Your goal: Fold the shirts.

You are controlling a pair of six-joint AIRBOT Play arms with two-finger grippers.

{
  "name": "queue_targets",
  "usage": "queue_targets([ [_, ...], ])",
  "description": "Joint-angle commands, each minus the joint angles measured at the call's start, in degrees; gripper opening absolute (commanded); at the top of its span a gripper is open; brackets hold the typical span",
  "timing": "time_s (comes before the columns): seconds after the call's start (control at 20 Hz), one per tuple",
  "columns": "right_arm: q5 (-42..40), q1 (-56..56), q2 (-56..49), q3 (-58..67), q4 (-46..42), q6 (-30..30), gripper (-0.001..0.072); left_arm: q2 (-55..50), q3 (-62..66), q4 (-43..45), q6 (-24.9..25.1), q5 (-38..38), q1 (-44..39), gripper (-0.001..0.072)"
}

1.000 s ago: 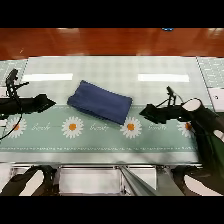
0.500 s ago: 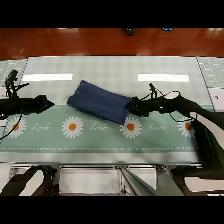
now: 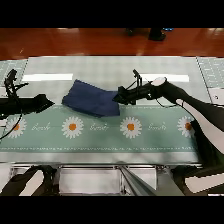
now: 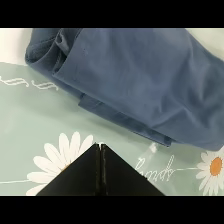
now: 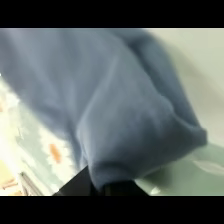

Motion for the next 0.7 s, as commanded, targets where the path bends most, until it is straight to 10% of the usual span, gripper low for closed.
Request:
queue_targets([
  [0.0, 6.47, -0.63, -0.28, 13.09, -7.63, 5.51, 0.0028, 0.02, -0.02, 0.04, -0.04, 0.04, 0.0, 0.002],
  [0.65, 32.94, -23.67, 7.3, 49.42, -27.61, 21.53, 0.0028, 0.04, -0.02, -0.02, 0.0, -0.17, -0.11, 0.002],
])
